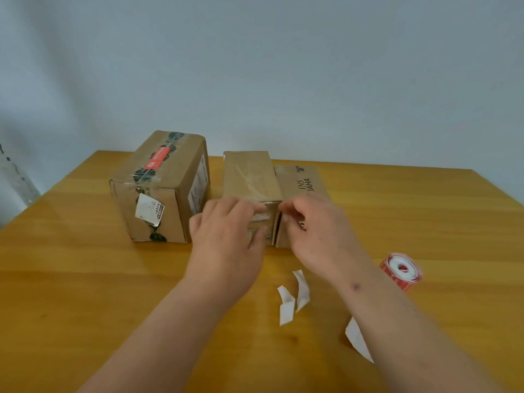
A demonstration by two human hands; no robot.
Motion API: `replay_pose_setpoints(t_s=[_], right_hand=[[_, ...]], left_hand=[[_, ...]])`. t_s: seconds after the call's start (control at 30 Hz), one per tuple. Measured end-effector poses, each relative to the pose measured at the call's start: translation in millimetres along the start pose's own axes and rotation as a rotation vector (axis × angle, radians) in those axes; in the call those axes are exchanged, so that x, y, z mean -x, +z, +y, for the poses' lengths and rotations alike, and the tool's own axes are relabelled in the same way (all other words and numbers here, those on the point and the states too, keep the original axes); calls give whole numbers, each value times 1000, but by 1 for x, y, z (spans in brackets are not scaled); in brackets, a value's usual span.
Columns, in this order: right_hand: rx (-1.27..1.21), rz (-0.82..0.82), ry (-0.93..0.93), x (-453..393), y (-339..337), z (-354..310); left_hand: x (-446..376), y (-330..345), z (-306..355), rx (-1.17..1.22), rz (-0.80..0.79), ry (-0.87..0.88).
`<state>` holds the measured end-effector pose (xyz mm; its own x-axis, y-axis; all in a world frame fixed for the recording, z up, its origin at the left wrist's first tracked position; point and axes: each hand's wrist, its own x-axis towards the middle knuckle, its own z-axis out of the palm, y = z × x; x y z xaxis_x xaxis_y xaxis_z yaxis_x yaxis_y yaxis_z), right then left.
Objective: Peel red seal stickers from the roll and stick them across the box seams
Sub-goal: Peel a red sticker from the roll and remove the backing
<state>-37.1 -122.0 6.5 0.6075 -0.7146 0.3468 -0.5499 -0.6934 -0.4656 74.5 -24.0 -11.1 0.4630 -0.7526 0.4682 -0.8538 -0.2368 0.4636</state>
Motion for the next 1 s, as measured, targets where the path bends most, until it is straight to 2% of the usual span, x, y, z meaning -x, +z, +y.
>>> replay_pose_setpoints(t_s=[0.13, 0.43, 0.67, 0.83, 1.0], right_hand=[[59, -4, 75, 20, -19, 24], [91, 115, 198, 65, -50, 80], [143, 98, 67, 96, -42, 85], [134, 137, -25, 95, -44, 82], [130, 120, -29, 92, -42, 88]], left_hand=[[11, 17, 18, 55, -184, 1], [31, 50, 45, 229, -405, -56], [37, 70, 66, 100, -651, 35], [46, 84, 78, 39, -737, 102], [50, 89, 82, 30, -691, 103]])
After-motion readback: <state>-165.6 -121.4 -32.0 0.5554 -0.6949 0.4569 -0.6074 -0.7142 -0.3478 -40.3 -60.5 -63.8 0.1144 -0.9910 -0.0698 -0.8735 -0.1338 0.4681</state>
